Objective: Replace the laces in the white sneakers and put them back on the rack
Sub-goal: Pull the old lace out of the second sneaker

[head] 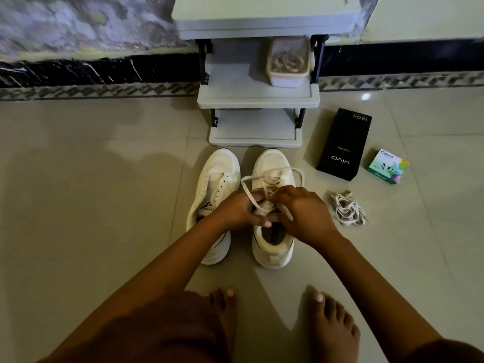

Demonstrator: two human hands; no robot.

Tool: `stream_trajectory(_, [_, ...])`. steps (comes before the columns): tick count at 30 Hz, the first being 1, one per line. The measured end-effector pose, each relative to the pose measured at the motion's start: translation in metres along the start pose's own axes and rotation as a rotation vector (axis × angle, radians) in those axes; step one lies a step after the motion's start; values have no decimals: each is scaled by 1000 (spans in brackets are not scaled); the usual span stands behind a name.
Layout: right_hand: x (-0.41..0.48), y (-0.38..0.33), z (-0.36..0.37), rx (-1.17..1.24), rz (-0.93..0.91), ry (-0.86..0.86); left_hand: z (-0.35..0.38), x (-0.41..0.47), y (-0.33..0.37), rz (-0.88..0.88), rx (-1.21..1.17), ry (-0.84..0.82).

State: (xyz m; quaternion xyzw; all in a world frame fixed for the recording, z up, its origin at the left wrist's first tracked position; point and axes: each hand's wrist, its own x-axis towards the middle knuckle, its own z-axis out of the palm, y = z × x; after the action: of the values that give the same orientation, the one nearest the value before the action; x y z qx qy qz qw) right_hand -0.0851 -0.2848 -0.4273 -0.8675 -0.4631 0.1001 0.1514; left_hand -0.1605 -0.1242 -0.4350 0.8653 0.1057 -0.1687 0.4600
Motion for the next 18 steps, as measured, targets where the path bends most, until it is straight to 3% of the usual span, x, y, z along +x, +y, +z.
stream_trajectory(4, [-4,0,8,-134,-22,171,1,1,-2,12,-14,20])
stream_trajectory(7, [2,-5,7,-190,-89,209,1,1,-3,-10,-31,36])
stream_trajectory(9, [4,-11,-2,32,-19,218,1,2,-5,-26,-15,39])
stream_trajectory(12, [5,-19,-15,678,134,119,2,2,-6,-43,-2,54])
stream_trajectory(14, [5,-19,-18,888,136,92,3,2,-7,-25,3,60])
stream_trajectory(16, [4,-12,-15,759,123,83,3,2,-6,-13,3,46])
stream_trajectory(18, [2,-2,-6,341,82,41,3,3,-6,-12,-36,23])
